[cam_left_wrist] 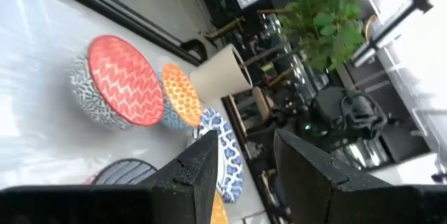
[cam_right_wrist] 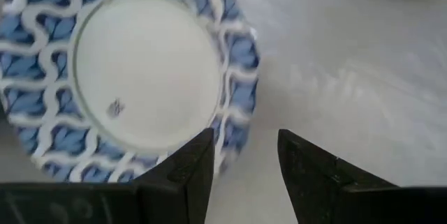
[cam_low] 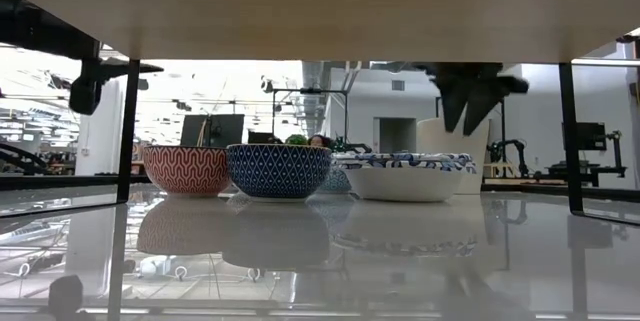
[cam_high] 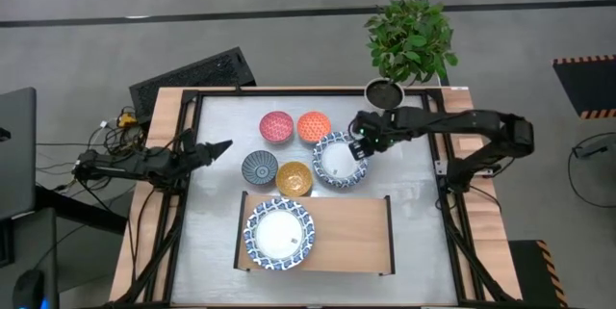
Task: Place and stack bowls onto a shelf
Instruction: Stack the white patterned bowl on top of the other white patterned bowl on the shelf
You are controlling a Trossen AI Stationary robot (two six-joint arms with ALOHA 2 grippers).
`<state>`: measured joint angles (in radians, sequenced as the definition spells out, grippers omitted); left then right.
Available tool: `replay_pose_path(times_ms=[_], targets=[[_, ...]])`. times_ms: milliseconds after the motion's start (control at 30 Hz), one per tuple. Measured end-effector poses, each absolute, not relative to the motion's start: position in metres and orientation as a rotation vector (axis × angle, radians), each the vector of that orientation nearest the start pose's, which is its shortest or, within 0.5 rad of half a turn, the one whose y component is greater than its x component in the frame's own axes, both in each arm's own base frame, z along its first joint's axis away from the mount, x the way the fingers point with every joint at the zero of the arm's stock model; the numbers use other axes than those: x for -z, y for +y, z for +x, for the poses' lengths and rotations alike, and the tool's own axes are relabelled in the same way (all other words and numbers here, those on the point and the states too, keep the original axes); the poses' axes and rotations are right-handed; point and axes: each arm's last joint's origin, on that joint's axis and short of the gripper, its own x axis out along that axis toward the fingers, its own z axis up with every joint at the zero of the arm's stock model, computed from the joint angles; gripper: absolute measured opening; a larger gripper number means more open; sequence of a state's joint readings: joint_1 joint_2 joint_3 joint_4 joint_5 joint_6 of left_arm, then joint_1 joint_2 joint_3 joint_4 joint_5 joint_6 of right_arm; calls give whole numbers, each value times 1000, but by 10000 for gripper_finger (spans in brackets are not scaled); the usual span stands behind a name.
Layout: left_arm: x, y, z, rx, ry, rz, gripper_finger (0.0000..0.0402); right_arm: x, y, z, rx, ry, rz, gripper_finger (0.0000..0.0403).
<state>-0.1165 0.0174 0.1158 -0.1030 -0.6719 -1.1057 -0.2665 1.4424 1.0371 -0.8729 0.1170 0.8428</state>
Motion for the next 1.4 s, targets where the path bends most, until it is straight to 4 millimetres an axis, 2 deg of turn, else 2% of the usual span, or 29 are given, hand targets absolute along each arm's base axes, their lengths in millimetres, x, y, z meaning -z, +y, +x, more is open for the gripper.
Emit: replay_pose_path(times_ms=[167,300,433,900,1233,1400], targets=[[-191,10,85,-556,-342,-1088,128,-213,-98,252,782,1073,800,184],[-191,10,85,-568,-350,-1087,128,-211,-112,254,714,1055,810,184],[-190,10,85,-573,-343,-1091,128,-211,-116,252,704,1051,793,184],[-190,10,84,-578,-344,-1096,128,-211,-111,255,648,1063,772,184],[-190,10,85,-573,-342,-1098,128,-200,-106,252,650,1087,780,184],[-190,10,85,-572,-343,-1098,128,-201,-104,253,623,1079,790,172]])
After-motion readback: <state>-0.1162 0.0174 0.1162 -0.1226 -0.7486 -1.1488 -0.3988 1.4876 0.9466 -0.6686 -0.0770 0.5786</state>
